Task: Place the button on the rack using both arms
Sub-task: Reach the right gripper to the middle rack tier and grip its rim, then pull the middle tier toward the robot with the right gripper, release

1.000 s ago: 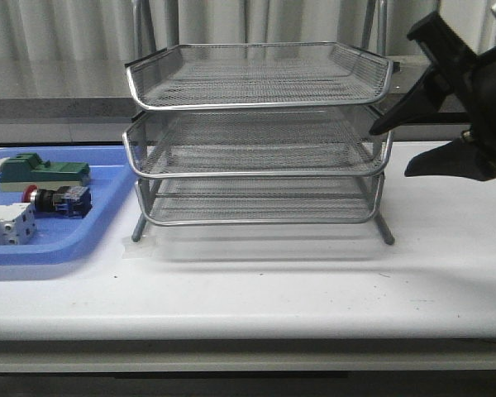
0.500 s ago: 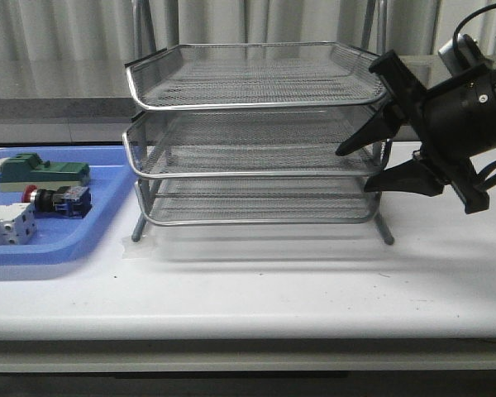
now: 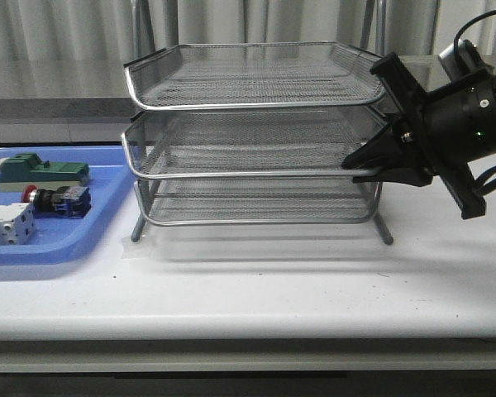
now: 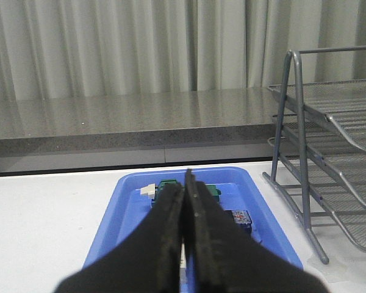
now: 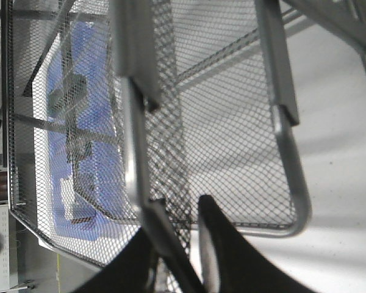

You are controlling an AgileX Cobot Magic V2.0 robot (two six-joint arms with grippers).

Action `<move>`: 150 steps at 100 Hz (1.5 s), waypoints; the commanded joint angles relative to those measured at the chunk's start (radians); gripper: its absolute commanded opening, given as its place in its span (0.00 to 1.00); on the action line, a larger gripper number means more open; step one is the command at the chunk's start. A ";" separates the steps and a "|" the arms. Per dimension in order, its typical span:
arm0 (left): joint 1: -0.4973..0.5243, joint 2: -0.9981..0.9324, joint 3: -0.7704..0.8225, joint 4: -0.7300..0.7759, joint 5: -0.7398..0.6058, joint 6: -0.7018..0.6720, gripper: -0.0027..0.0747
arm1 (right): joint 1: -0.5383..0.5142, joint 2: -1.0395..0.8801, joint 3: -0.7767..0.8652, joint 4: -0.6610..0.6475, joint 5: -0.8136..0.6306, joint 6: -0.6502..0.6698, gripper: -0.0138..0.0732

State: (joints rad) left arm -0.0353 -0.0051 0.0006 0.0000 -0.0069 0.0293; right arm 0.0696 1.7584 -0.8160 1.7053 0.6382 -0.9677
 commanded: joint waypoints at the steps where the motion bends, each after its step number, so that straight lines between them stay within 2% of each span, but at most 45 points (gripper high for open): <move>1: 0.001 -0.032 0.048 0.000 -0.080 -0.011 0.01 | 0.001 -0.040 0.030 -0.029 0.052 -0.014 0.20; 31: 0.001 -0.032 0.048 0.000 -0.080 -0.011 0.01 | 0.001 -0.130 0.258 -0.023 0.048 -0.126 0.20; 58: 0.001 -0.032 0.048 0.000 -0.080 -0.011 0.01 | 0.001 -0.304 0.422 -0.015 -0.037 -0.137 0.21; 70: 0.001 -0.032 0.048 0.000 -0.080 -0.011 0.01 | 0.001 -0.360 0.434 -0.015 -0.048 -0.137 0.29; 92: 0.001 -0.032 0.048 0.000 -0.080 -0.011 0.01 | 0.001 -0.407 0.434 -0.015 -0.012 -0.137 0.65; 101: 0.001 -0.032 0.048 0.000 -0.080 -0.011 0.01 | 0.001 -0.425 0.434 -0.024 -0.011 -0.150 0.74; 131: 0.001 -0.032 0.048 0.000 -0.080 -0.011 0.01 | -0.004 -0.556 0.434 -0.121 -0.048 -0.111 0.75; 140: 0.001 -0.032 0.048 0.000 -0.080 -0.011 0.01 | -0.006 -0.612 0.431 -0.206 -0.079 -0.048 0.75; 150: 0.001 -0.032 0.048 0.000 -0.080 -0.011 0.01 | -0.011 -0.684 0.415 -0.366 -0.103 0.062 0.75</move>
State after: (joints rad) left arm -0.0353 -0.0051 0.0006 0.0000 -0.0072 0.0293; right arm 0.0695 1.1447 -0.3689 1.4441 0.5256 -0.9897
